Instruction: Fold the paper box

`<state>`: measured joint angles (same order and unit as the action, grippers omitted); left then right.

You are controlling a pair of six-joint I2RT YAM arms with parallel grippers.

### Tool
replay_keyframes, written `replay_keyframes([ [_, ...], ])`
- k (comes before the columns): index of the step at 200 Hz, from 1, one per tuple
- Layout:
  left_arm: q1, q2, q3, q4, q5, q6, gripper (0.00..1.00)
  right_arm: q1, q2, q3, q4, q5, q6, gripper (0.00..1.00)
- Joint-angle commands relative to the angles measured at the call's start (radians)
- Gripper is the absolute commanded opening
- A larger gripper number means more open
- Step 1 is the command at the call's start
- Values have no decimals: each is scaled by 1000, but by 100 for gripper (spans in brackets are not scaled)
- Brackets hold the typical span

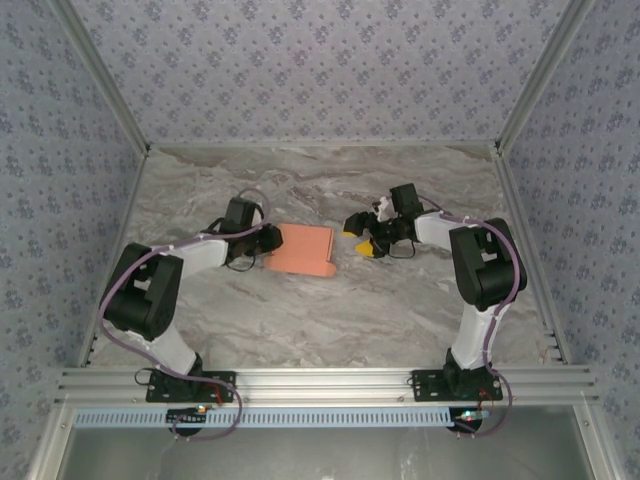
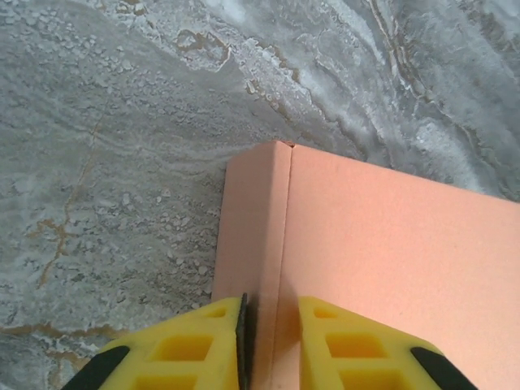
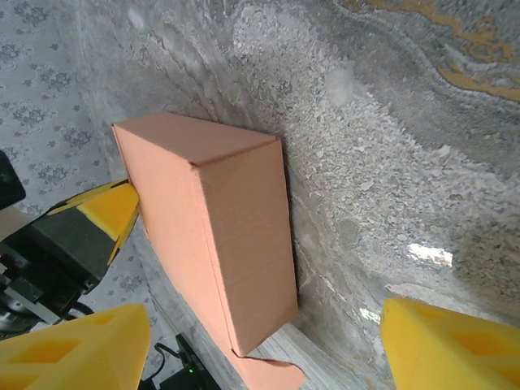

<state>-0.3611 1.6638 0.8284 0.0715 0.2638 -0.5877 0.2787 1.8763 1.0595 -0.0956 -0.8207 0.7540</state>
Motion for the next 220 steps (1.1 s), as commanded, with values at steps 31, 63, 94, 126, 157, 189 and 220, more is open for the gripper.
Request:
replay_keyframes([
  [31,117,15,-197,197,207,-164,16,5,-9,27,-10,-46,-19,77],
  [63,174,33,-254,292,270,-211,13,41,15,52,0,-43,-7,77],
  [94,195,36,-265,285,278,-200,13,93,52,87,30,-34,25,78],
  [126,195,39,-253,269,283,-187,14,145,62,110,132,-41,96,79],
  [157,195,40,-239,249,281,-174,15,150,40,169,127,-15,94,86],
  [189,195,49,-235,240,278,-167,17,178,50,313,-159,71,-106,86],
  [220,195,55,-228,236,280,-169,17,189,82,401,-261,113,-170,85],
])
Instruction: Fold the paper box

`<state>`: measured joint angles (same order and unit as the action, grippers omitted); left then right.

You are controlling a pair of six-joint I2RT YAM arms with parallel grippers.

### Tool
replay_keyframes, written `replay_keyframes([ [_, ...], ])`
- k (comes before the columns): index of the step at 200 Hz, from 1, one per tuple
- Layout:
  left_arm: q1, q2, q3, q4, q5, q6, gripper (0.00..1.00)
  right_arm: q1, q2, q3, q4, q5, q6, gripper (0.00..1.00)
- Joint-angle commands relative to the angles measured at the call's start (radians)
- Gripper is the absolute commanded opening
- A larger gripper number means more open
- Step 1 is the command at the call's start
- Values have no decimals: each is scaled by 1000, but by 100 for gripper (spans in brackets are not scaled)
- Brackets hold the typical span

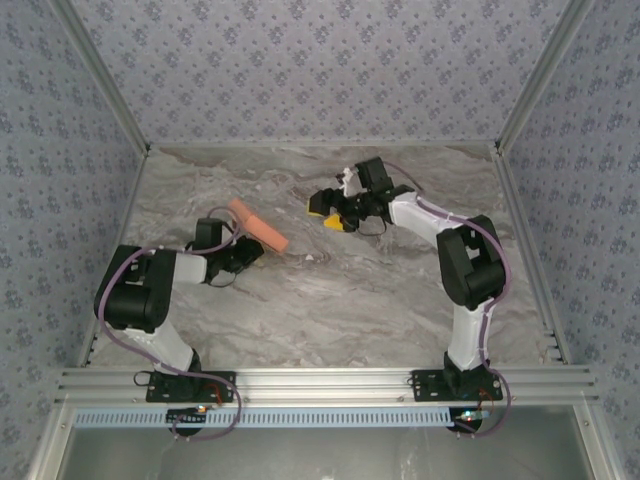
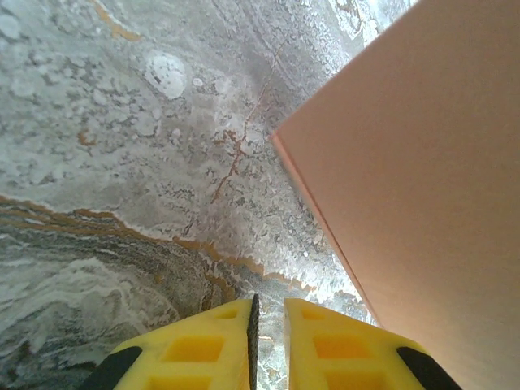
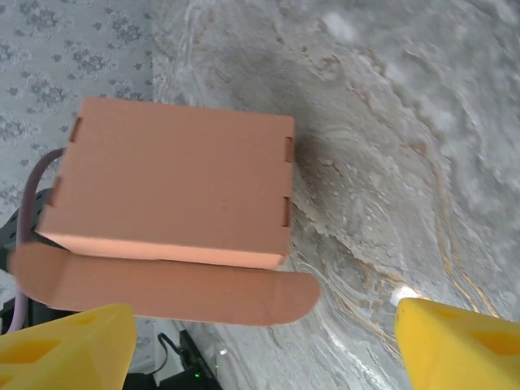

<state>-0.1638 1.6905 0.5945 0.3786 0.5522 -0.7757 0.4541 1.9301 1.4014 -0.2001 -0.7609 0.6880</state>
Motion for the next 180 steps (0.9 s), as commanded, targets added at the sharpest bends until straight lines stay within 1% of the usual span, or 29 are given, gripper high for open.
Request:
replay_keyframes([
  [1,-2,27,6,-71,-9,19,17,14,29,61,-158,53,-105,85],
  [19,-2,16,7,-85,-12,20,18,14,45,93,-186,82,-126,85],
  [36,-2,-6,4,-103,-10,16,20,15,65,126,-221,106,-146,85],
  [83,10,-110,-10,-198,-66,30,34,16,104,139,-243,126,-152,84],
  [118,30,-115,-13,-217,-65,37,36,10,111,142,-282,186,-169,84],
  [143,31,-122,-12,-229,-63,36,37,1,101,157,-351,280,-228,83],
  [154,32,-134,-9,-234,-61,32,40,-9,99,168,-381,307,-262,83],
  [180,32,-166,8,-249,-51,26,45,-31,113,200,-421,317,-334,83],
])
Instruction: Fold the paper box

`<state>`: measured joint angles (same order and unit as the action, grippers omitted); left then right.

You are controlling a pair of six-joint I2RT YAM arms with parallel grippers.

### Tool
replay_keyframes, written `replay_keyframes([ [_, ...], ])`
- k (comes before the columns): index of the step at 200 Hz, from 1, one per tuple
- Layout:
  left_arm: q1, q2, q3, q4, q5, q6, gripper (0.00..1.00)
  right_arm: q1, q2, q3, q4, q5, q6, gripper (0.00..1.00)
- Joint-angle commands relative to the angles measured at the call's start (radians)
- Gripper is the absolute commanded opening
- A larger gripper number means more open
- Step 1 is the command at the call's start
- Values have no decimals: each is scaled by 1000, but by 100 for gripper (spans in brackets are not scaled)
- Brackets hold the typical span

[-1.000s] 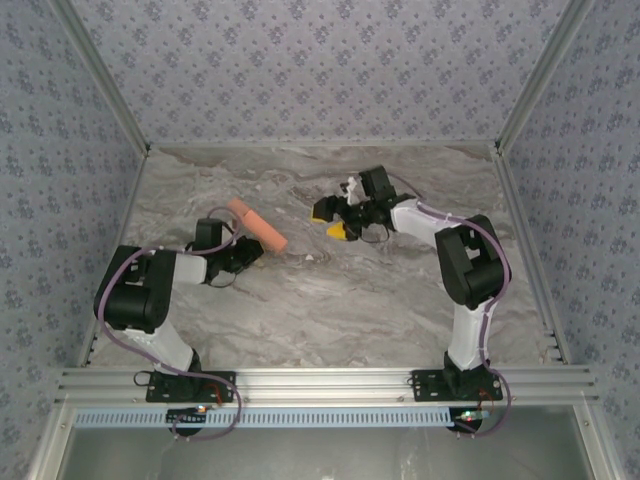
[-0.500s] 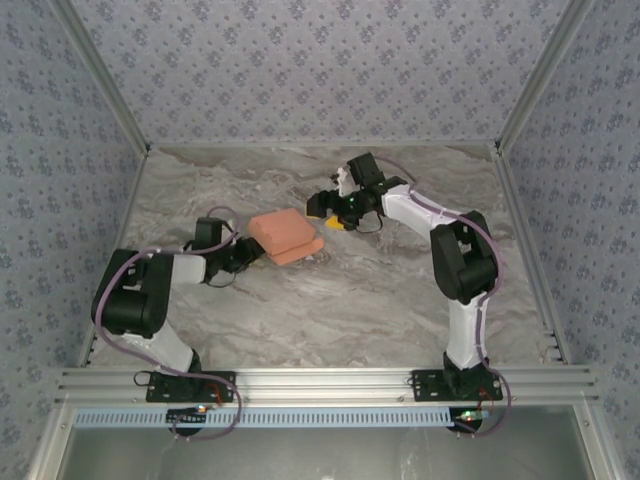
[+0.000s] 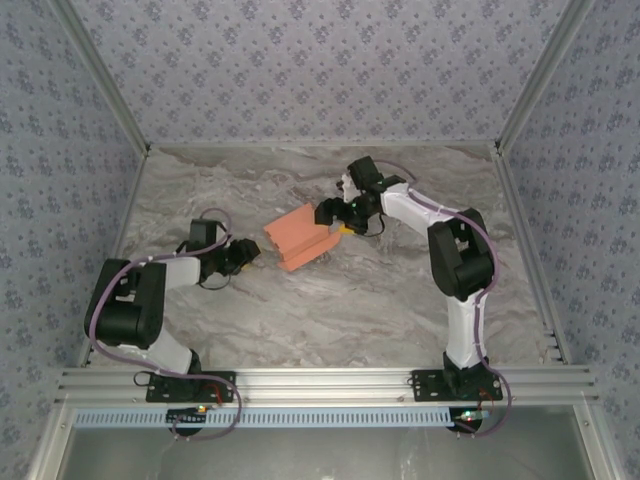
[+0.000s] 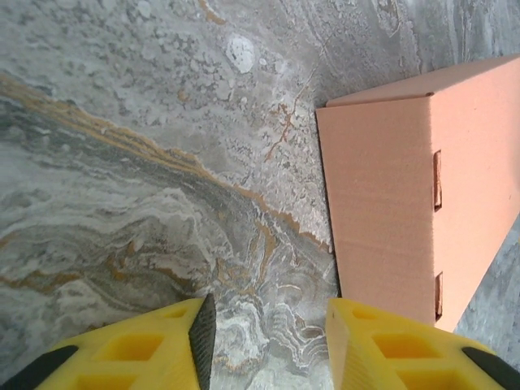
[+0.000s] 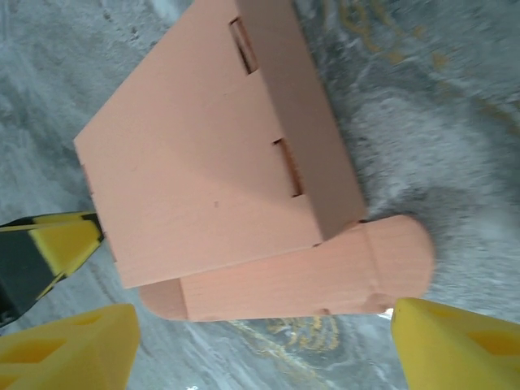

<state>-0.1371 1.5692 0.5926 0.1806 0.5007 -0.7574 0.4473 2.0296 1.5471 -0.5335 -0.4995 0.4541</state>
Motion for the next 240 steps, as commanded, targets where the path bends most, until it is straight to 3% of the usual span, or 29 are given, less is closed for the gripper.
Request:
replay_keyframes([
  [1,4,-45,11,-52,2,7,45,-25,14,57,-88,55,-103,83],
  [35,-1,-52,40,-27,30,-44,52,-45,87,135,-82,-33,-133,83],
  [85,-62,22,115,33,40,-118,63,-53,206,220,1,-136,-32,83],
  [113,-98,67,163,13,12,-113,64,-56,244,220,62,-220,19,83],
  [132,-110,121,199,-35,-13,-94,56,-53,261,200,108,-281,51,82],
  [190,-102,186,151,40,-9,-105,30,-57,257,129,210,-409,128,83],
  [240,-31,161,57,93,41,-85,19,-89,206,73,232,-417,146,83],
])
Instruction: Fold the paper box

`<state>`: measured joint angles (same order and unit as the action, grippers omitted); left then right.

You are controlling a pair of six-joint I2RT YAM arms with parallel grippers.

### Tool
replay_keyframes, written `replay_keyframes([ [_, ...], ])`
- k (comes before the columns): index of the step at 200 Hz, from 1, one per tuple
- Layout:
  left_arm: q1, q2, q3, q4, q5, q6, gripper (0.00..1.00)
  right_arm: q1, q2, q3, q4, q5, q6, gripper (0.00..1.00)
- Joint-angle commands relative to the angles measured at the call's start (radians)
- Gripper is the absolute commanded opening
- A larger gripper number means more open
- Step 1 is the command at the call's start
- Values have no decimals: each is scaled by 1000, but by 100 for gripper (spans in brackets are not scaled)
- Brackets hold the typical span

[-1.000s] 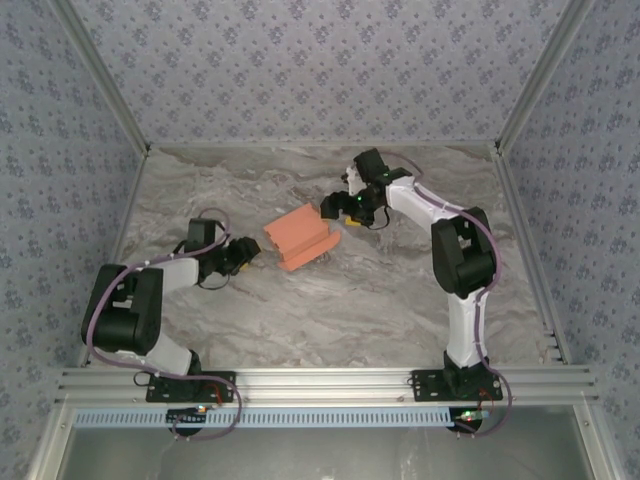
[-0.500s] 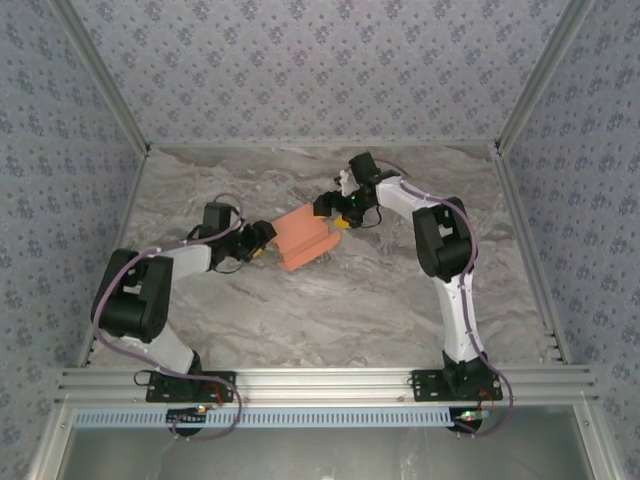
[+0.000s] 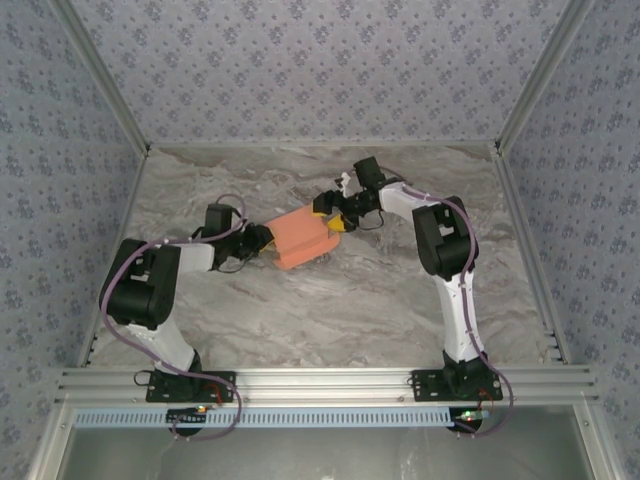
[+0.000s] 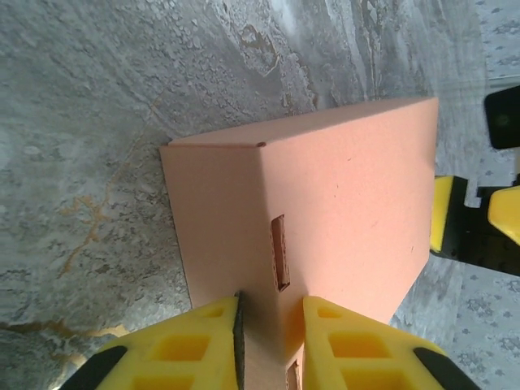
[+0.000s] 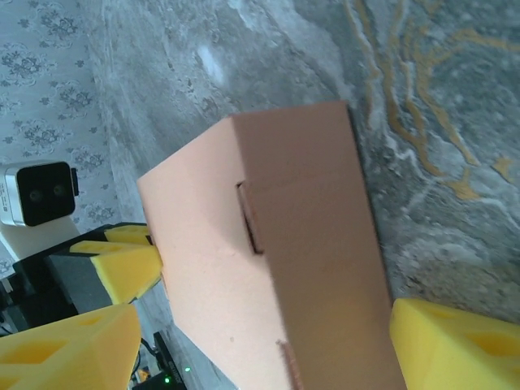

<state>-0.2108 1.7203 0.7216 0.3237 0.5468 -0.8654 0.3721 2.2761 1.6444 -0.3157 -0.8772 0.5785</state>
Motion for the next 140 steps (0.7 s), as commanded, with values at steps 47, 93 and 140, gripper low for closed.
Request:
replay_keyframes([
  [47,105,22,-142,47,68,16,15,-37,-69,-56,5,-16,19,83],
  [93,119,37,-151,76,89,9,15,-9,-49,-32,-38,-16,-18,84],
  [140,119,36,-138,64,97,14,16,41,-58,13,-23,-18,0,85],
])
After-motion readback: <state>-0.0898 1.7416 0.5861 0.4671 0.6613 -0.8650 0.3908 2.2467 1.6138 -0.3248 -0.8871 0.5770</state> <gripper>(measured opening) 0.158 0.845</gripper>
